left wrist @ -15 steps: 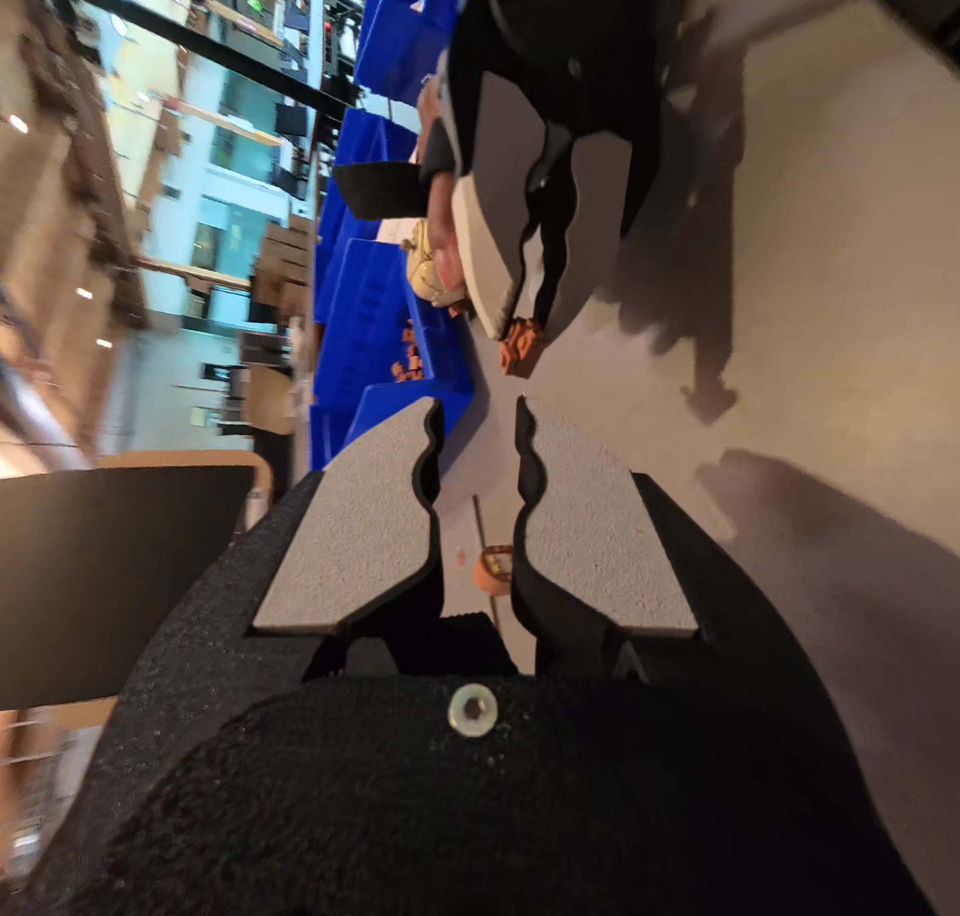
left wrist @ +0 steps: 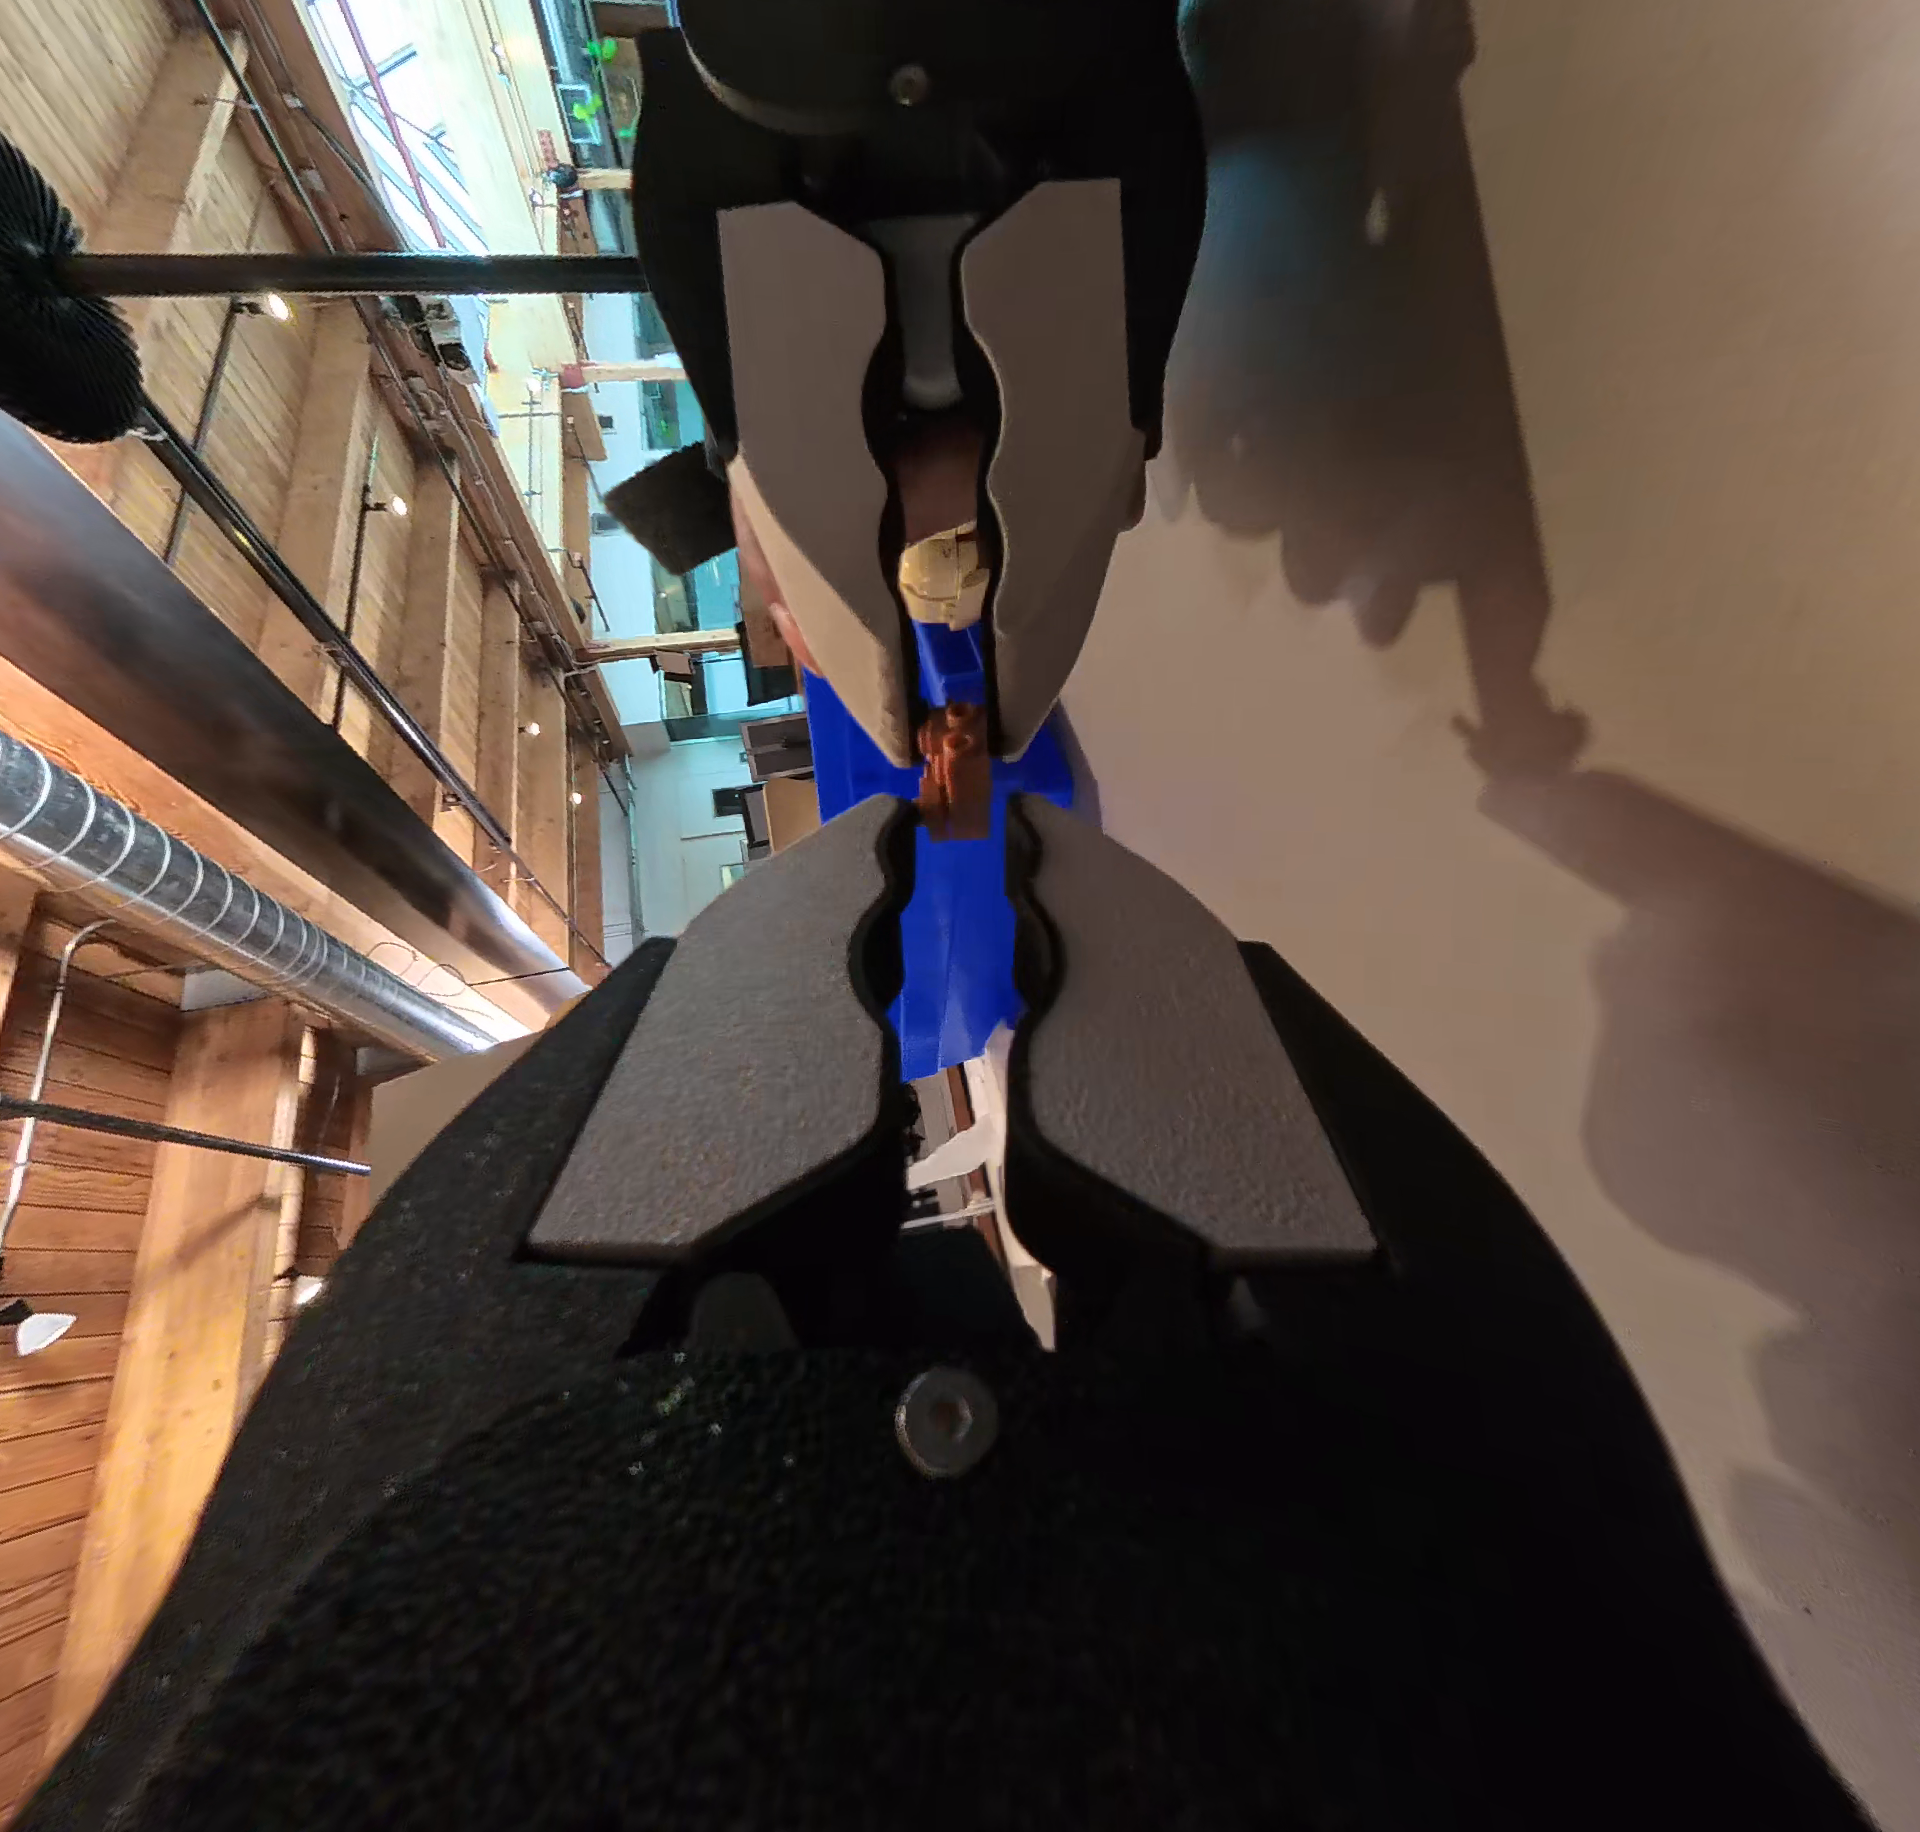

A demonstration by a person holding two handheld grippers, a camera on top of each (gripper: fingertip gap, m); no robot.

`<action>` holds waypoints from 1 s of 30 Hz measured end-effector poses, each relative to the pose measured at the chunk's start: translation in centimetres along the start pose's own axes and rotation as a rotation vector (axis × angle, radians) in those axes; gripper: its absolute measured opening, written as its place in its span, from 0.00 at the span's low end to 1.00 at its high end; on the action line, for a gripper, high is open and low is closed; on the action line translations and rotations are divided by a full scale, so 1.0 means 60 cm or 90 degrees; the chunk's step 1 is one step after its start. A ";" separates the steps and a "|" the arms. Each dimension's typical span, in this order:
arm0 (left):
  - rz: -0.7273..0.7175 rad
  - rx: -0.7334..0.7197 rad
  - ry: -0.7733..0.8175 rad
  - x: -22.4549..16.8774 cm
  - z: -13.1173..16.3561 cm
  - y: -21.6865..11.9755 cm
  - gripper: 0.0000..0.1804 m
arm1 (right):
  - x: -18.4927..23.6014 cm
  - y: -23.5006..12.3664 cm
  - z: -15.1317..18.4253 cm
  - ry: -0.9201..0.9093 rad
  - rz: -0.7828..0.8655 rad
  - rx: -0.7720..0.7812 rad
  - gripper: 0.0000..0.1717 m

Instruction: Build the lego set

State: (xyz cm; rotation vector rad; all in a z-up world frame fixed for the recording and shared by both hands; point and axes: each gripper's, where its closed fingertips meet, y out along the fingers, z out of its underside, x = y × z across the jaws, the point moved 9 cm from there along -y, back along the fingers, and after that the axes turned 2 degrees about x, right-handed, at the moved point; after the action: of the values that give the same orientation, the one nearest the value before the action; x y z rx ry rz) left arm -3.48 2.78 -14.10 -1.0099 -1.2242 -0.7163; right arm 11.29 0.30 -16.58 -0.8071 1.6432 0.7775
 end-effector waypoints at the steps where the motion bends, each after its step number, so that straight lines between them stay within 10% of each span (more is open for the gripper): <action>1: -0.003 0.002 0.005 0.000 -0.001 0.001 0.07 | 0.001 0.000 0.000 -0.002 -0.002 0.000 0.07; 30: 0.013 0.039 0.059 0.001 -0.016 -0.002 0.06 | -0.002 -0.004 -0.004 0.027 -0.018 -0.024 0.06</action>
State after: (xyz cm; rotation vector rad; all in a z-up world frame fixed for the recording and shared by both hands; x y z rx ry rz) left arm -3.15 1.86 -14.03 -0.9271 -1.1474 -0.6985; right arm 11.36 -0.03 -16.45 -0.8771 1.6545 0.7780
